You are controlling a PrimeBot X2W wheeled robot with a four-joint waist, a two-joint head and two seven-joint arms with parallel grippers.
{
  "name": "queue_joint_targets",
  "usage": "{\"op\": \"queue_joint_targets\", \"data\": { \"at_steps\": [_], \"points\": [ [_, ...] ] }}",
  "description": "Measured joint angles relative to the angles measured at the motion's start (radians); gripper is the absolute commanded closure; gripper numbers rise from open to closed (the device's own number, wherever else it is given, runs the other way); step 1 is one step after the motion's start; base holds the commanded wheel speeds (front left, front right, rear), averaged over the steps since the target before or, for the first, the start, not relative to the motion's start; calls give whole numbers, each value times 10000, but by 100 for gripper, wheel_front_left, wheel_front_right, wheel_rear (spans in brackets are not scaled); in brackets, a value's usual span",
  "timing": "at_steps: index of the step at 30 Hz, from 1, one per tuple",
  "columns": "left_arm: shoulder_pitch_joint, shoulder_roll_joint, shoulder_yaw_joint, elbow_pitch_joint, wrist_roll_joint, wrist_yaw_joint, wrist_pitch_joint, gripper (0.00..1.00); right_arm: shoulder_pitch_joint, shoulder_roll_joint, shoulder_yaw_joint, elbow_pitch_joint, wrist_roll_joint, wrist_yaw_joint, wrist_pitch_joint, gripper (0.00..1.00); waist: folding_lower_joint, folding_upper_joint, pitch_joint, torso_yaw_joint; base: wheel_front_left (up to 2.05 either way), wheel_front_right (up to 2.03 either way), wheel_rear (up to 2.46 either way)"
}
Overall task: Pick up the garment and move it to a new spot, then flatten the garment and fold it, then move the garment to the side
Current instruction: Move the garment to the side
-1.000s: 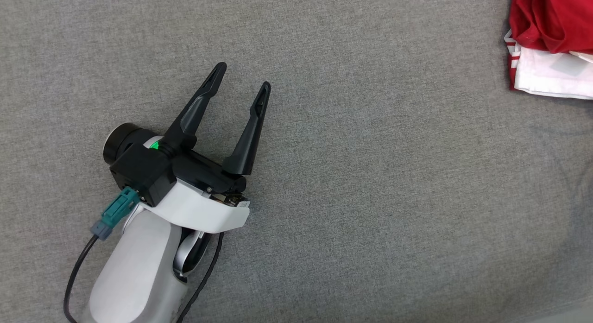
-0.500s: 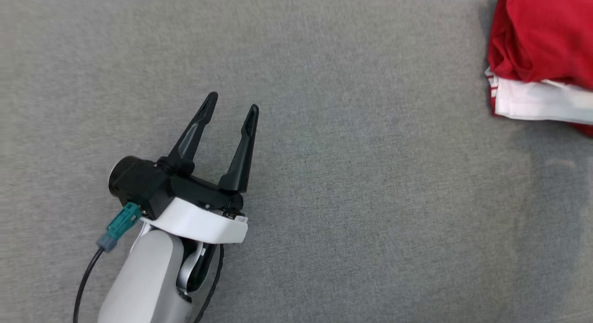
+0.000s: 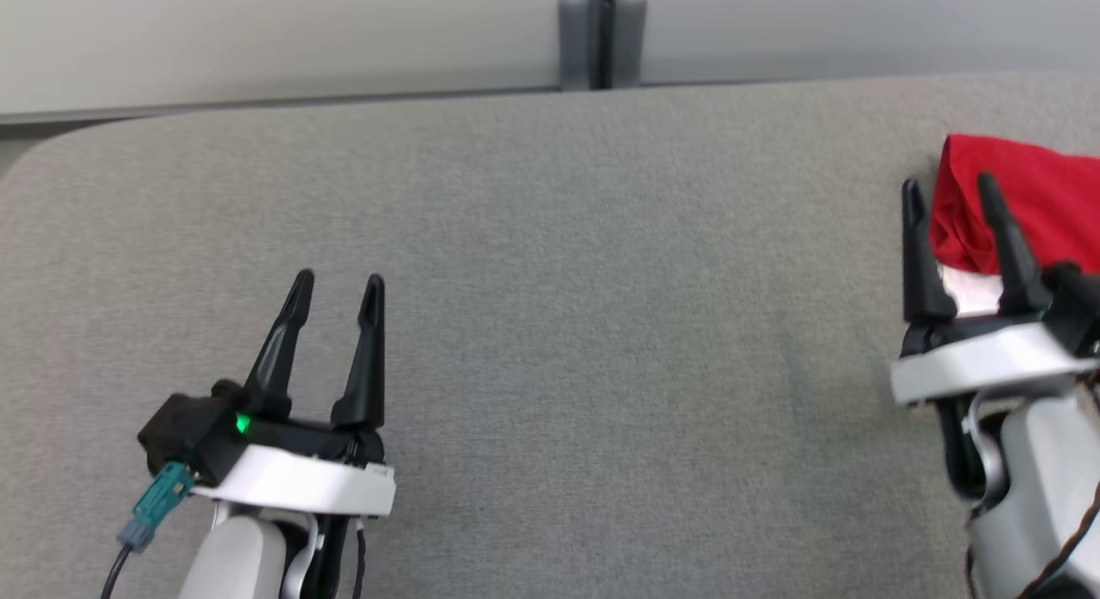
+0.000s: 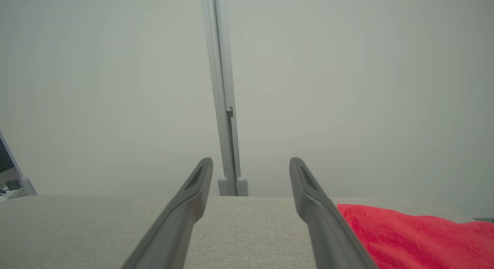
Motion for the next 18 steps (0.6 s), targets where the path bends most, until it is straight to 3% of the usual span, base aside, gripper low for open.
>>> {"op": "queue_joint_targets", "data": {
  "at_steps": [3,5,9,18],
  "points": [
    [455,2,84,63,-203,0,0,0,852,692,-192,-355,123,-4,-107,0,0,0,-421,270,0,0,0],
    [768,13,-351,322,-500,2,2,0,1391,989,-284,-525,222,-2,-176,0,1,0,-680,406,0,0,0],
    [1105,-27,-518,359,-518,2,8,0,2327,1216,-299,-731,-40,-4,-209,0,0,0,-1099,585,0,0,0],
    [1547,-13,234,656,-17,2,8,0,3489,1329,-148,-1214,-17,-4,-249,0,0,0,-1527,680,0,0,0]
  ]
}}
